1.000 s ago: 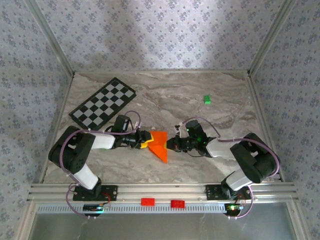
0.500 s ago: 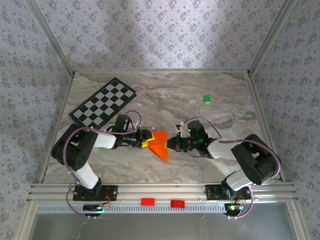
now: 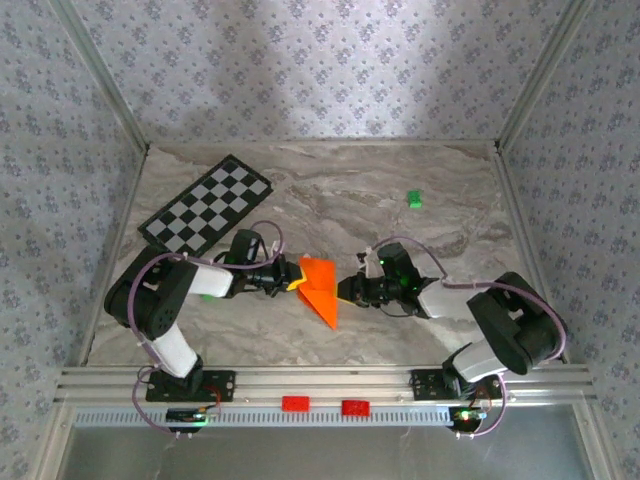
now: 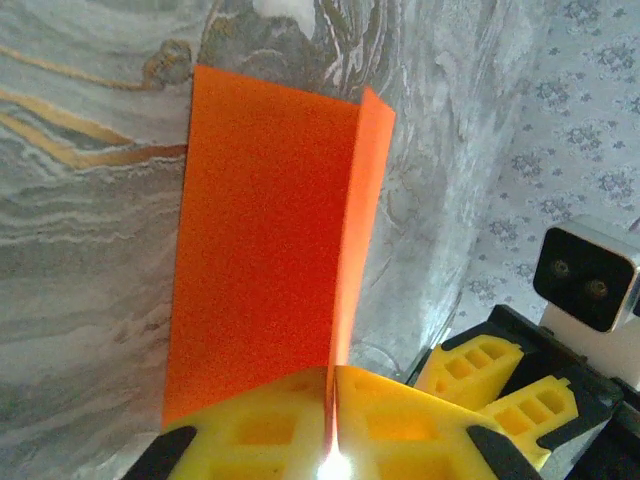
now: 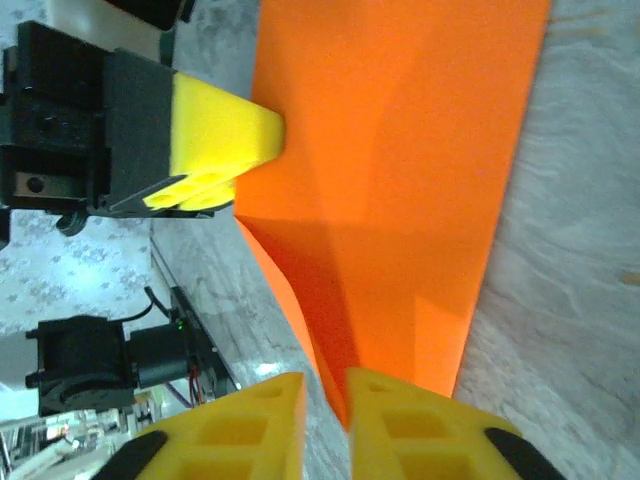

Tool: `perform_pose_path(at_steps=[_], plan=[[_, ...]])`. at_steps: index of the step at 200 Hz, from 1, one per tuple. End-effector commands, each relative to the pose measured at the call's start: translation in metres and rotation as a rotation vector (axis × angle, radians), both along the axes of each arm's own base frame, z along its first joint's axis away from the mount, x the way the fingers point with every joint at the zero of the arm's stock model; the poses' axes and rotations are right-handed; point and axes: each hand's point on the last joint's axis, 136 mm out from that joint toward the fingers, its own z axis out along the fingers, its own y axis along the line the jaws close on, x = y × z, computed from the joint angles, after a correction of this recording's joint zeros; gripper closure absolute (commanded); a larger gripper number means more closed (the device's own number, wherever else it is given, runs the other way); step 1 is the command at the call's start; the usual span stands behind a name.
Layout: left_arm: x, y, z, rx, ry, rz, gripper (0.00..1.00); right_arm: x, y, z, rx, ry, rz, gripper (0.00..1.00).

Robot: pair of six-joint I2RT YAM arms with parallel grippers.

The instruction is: Fold a paper plane with a square sheet of paper (pick it up from the middle)

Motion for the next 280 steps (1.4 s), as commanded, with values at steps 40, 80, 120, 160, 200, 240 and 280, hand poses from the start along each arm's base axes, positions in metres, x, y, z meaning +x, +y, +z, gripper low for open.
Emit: perform_pose_path(at_steps=[40,80,120,160,200,240,280], plan=[[0.007,0.014,0.015,0.054,-0.099,0.105,0.98,0.011,-0.042,0.010,-0.298,-0.120,-0.107,0.68],[0.003,0.036,0.021,0.156,-0.144,0.224,0.98,0.022,-0.076,0.026,-0.424,-0.263,-0.257,0.65],[-0.007,0.034,0.031,0.160,-0.182,0.224,0.90,0.025,-0.089,0.040,-0.314,-0.294,-0.378,0.63],[-0.011,0.011,0.036,0.105,-0.162,0.091,0.85,0.022,-0.082,0.057,-0.124,-0.394,-0.375,0.63],[-0.006,0.010,0.040,0.094,-0.165,0.116,0.89,0.007,-0.064,0.047,-0.319,-0.495,-0.245,0.61],[-0.002,0.015,0.043,0.102,-0.166,0.162,0.95,-0.008,-0.027,0.043,-0.555,-0.787,-0.085,0.58],[0.001,0.023,0.047,0.098,-0.174,0.230,0.97,-0.022,0.009,0.037,-0.738,-0.965,0.007,0.57]])
